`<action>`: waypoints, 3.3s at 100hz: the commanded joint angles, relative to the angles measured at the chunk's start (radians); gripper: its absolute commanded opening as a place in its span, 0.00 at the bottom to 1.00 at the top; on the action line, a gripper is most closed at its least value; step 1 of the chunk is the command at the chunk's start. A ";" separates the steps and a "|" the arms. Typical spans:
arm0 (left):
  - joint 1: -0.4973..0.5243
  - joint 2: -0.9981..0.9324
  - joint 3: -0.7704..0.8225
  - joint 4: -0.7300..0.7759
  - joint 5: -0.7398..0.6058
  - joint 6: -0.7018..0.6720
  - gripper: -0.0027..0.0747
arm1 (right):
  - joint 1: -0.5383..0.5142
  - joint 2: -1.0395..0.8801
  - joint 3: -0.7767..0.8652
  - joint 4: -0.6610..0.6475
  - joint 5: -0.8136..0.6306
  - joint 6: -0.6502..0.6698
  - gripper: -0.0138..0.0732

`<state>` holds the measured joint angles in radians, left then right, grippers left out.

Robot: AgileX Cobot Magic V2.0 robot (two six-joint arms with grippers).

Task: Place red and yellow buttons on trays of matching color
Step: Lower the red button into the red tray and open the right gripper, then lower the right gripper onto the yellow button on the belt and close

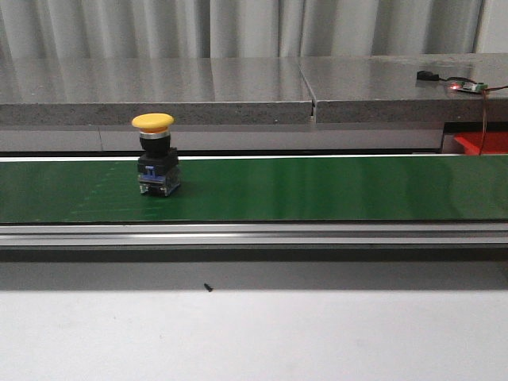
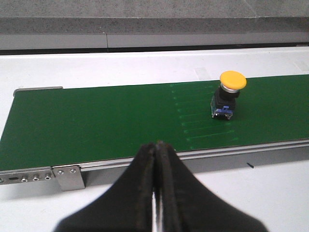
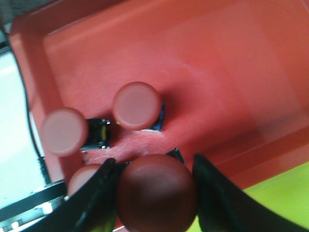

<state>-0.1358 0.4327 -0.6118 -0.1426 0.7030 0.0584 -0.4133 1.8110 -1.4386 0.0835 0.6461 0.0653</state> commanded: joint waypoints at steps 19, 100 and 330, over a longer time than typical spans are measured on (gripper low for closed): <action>-0.007 0.006 -0.027 -0.010 -0.080 -0.008 0.01 | -0.010 0.025 -0.022 0.009 -0.123 -0.008 0.31; -0.007 0.006 -0.027 -0.010 -0.080 -0.008 0.01 | -0.007 0.099 -0.022 0.032 -0.157 -0.009 0.64; -0.007 0.006 -0.027 -0.010 -0.080 -0.008 0.01 | 0.867 -0.286 0.116 0.079 0.162 -0.207 0.80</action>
<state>-0.1358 0.4327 -0.6118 -0.1426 0.7030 0.0584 0.4270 1.5264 -1.2983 0.1340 0.8288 -0.1057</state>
